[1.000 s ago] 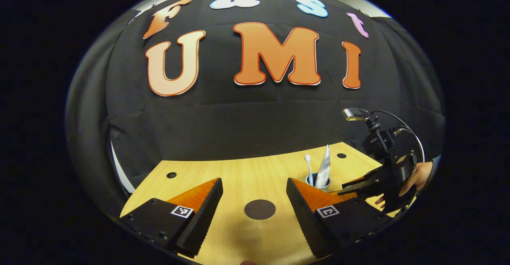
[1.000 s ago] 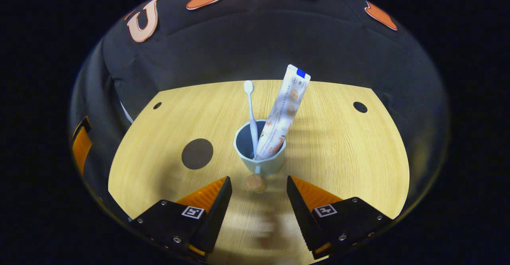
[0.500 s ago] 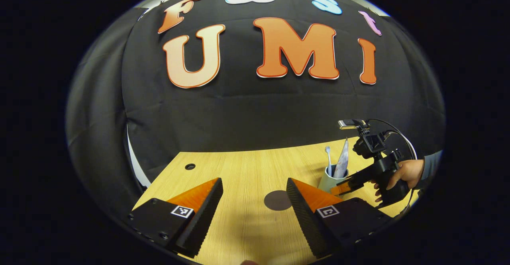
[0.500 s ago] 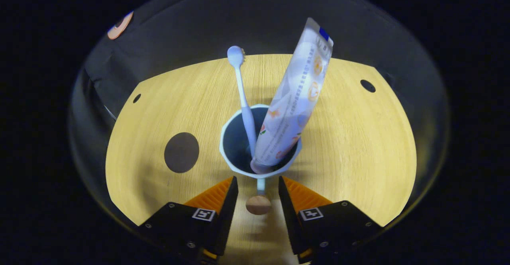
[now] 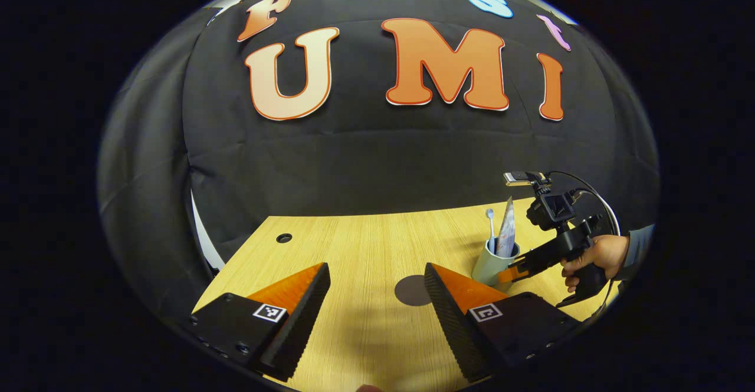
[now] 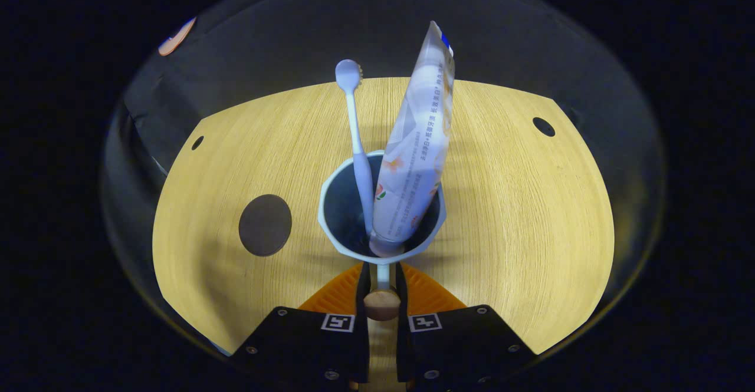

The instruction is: Put the toothbrush and toothpaste on the desktop into the cup, then pick up the cup and place it on the coaster on the desktop.

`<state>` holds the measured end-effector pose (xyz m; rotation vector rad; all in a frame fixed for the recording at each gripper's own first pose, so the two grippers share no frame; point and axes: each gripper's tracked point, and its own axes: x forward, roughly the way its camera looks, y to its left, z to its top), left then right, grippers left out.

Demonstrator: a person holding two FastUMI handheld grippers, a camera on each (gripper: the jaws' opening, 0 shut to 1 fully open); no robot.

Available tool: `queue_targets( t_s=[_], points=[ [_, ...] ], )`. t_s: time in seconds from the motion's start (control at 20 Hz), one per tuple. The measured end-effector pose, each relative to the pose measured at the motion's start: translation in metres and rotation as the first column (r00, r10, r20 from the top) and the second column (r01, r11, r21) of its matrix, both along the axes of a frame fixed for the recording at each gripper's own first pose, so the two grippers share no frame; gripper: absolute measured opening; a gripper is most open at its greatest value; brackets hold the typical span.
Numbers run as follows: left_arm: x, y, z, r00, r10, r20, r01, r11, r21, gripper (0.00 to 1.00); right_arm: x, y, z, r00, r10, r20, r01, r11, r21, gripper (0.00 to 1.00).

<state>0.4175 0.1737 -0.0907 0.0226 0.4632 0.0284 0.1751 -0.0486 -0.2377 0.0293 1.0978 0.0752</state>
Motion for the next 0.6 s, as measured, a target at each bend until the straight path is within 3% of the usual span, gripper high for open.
queue_targets(
  t_s=[0.6],
  points=[
    [-0.021, 0.035, -0.003, 0.998, 0.059, -0.023, -0.059, 0.998, -0.011, 0.96, 0.009, -0.001, 0.006, 0.985, 0.152, 0.084, -0.154, 0.988, 0.024, 0.19]
  ],
)
